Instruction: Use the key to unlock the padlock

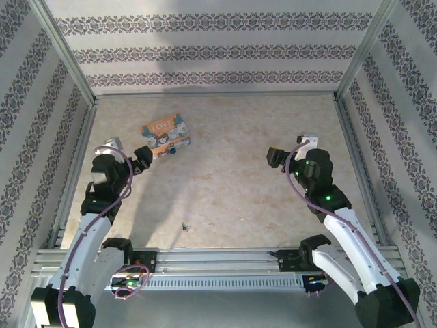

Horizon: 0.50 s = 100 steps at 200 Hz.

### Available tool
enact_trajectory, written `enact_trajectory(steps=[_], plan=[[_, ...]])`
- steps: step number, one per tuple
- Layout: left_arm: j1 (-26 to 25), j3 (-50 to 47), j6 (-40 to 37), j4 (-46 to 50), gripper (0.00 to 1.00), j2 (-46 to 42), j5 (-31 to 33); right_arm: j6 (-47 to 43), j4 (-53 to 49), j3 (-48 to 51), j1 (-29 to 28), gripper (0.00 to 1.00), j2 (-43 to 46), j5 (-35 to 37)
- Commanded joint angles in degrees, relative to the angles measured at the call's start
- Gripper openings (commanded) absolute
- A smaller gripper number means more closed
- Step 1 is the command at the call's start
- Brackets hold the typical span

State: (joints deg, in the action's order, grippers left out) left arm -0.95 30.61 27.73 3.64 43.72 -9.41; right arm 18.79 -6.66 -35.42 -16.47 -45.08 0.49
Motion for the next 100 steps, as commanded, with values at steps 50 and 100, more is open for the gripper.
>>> enact_trajectory(steps=[50, 100], plan=[[-0.36, -4.00, 9.75, 5.97, 0.99, 4.45, -17.04, 8.74, -22.99, -11.86, -15.95, 0.98, -9.79, -1.54], [-0.45, -7.42, 12.84, 3.19, 0.99, 6.26, -14.62, 12.57, -28.96, -17.76, -29.46, 0.93, -22.50, -3.92]])
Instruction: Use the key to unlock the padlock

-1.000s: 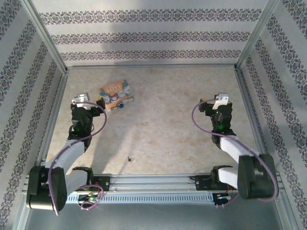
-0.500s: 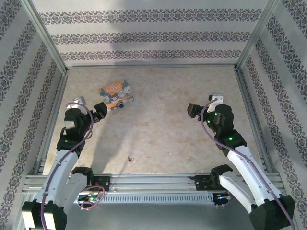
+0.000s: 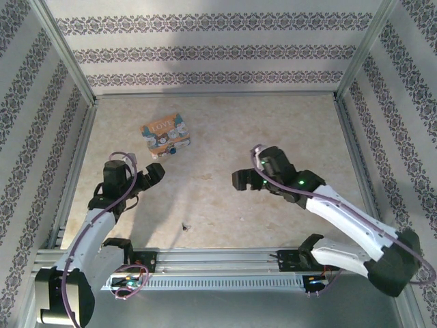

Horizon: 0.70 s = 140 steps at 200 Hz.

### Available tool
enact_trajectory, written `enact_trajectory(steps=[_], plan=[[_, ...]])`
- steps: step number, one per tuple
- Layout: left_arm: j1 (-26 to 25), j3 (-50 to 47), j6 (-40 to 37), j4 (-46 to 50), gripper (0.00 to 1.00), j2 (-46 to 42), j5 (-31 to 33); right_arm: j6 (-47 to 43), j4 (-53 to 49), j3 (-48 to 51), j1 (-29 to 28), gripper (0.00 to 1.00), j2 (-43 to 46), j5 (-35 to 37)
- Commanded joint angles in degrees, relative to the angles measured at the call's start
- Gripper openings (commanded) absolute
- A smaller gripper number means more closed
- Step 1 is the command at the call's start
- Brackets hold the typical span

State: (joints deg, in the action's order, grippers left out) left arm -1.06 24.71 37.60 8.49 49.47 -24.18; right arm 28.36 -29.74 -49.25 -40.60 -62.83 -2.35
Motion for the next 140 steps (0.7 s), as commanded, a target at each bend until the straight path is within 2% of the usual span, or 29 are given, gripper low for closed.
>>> enact_trajectory(steps=[1, 23, 63, 140], plan=[[-0.34, -1.56, 2.98, -1.69, 0.99, 0.57, 0.26, 2.96, -5.96, -4.14, -5.61, 0.93, -5.06, -1.08], [-0.35, -2.59, 4.97, -2.07, 0.99, 1.95, 2.36, 2.49, -7.16, -8.48, -12.27, 0.87, -12.42, -1.72], [-0.32, -3.74, 9.09, -1.83, 0.99, 3.61, 6.07, 0.04, -10.26, -17.16, -20.30, 0.74, -24.75, -2.79], [-0.35, -4.04, 11.27, -1.54, 0.99, 3.31, 8.87, -5.80, -15.51, -31.04, -28.38, 0.58, -42.68, -4.64]])
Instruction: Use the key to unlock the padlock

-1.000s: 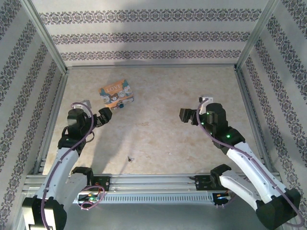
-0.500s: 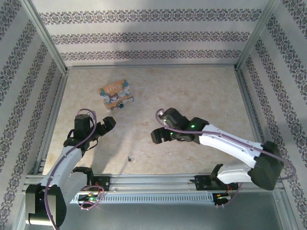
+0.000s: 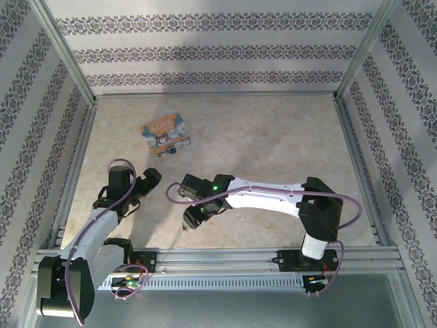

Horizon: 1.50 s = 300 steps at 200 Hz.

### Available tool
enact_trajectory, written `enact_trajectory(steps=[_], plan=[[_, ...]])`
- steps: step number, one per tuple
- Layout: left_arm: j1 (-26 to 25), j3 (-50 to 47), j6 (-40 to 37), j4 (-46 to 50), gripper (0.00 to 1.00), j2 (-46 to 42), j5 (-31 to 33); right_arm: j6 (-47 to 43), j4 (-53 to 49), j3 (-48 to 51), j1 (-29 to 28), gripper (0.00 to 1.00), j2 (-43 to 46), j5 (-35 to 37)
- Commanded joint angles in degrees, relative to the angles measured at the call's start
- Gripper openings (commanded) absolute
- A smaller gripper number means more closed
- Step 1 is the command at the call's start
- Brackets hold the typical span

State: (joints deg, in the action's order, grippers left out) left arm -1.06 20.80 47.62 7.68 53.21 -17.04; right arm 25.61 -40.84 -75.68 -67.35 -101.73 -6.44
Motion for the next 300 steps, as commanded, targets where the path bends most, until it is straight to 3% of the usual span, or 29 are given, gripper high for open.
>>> enact_trajectory(steps=[1, 73, 175, 300], plan=[[-0.35, -0.14, 1.26, -0.73, 0.99, -0.45, 1.69, -3.17, -4.55, -4.81, -1.72, 0.58, -3.97, -0.53], [-0.33, 0.25, 0.72, -0.04, 0.99, -0.82, 2.37, -8.83, -11.46, -15.96, -5.10, 0.51, -15.66, -0.79], [-0.34, 0.38, -0.06, 1.10, 0.99, -1.92, 3.37, -11.88, -15.89, -23.46, -5.23, 0.42, -23.74, 0.16], [-0.28, 0.21, -0.27, 1.54, 0.99, -1.93, 4.12, -12.16, -15.42, -24.16, -4.54, 0.31, -26.93, 1.16]])
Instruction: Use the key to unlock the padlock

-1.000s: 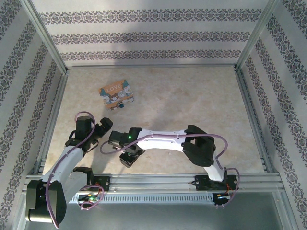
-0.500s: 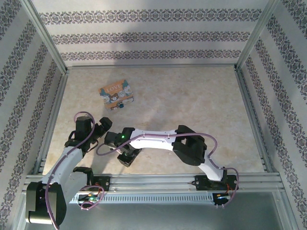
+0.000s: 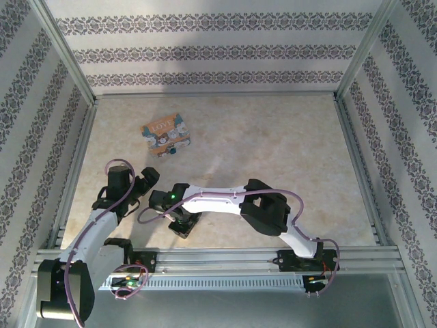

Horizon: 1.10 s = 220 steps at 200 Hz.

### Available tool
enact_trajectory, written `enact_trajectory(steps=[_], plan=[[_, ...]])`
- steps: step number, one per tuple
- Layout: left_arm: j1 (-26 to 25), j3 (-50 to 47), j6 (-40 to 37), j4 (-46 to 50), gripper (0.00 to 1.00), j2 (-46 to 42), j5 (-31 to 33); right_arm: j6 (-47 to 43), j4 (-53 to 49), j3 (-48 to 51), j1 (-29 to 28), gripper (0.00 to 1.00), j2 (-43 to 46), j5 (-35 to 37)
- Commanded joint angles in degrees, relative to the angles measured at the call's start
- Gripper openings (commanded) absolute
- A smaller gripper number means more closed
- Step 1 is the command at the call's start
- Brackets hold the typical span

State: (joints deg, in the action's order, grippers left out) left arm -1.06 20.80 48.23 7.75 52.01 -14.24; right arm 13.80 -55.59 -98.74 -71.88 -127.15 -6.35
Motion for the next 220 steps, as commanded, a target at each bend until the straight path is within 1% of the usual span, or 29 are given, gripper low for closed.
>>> enact_trajectory(steps=[1, 42, 57, 89, 107, 143, 166, 188, 205, 220], plan=[[-0.27, 0.21, -0.91, 1.52, 0.99, -0.75, 1.32, -0.36, -0.70, -1.06, -0.02, 0.31, -1.51, 1.08], [-0.29, 0.47, -1.18, 1.74, 0.99, -0.71, 1.48, 0.23, 1.00, 0.57, 0.46, 0.22, -0.72, 1.25], [-0.28, 0.64, -1.34, 1.92, 0.99, -0.77, 1.57, 0.70, 2.99, 2.59, 0.96, 0.17, 0.53, 0.86], [-0.28, 0.82, -1.63, 2.01, 0.99, -0.65, 1.76, 0.99, 7.13, 7.26, 1.99, 0.00, 3.94, 0.91], [-0.26, 0.98, -1.73, 2.01, 0.99, -0.59, 1.76, 1.10, 9.56, 9.91, 2.39, 0.00, 6.17, 2.53], [-0.26, 1.18, -1.48, 2.01, 0.99, -0.59, 0.88, 2.49, 16.03, 15.68, 4.29, 0.00, 11.94, 2.31], [-0.26, 1.68, 0.39, 1.84, 0.99, -0.60, -0.78, 3.02, 19.70, 19.21, 5.46, 0.00, 16.12, 2.72], [-0.25, 2.96, 3.45, 1.41, 0.99, 0.72, -4.12, 3.66, 22.47, 22.47, 6.82, 0.00, 20.10, 4.00], [-0.26, 4.43, 6.09, 0.26, 0.99, 2.94, -8.37, 4.37, 24.58, 25.17, 8.21, 0.00, 23.50, 5.03], [-0.26, 5.20, 10.21, -2.35, 0.99, 5.20, -12.70, 4.78, 26.60, 27.47, 9.73, 0.00, 26.68, 5.64]])
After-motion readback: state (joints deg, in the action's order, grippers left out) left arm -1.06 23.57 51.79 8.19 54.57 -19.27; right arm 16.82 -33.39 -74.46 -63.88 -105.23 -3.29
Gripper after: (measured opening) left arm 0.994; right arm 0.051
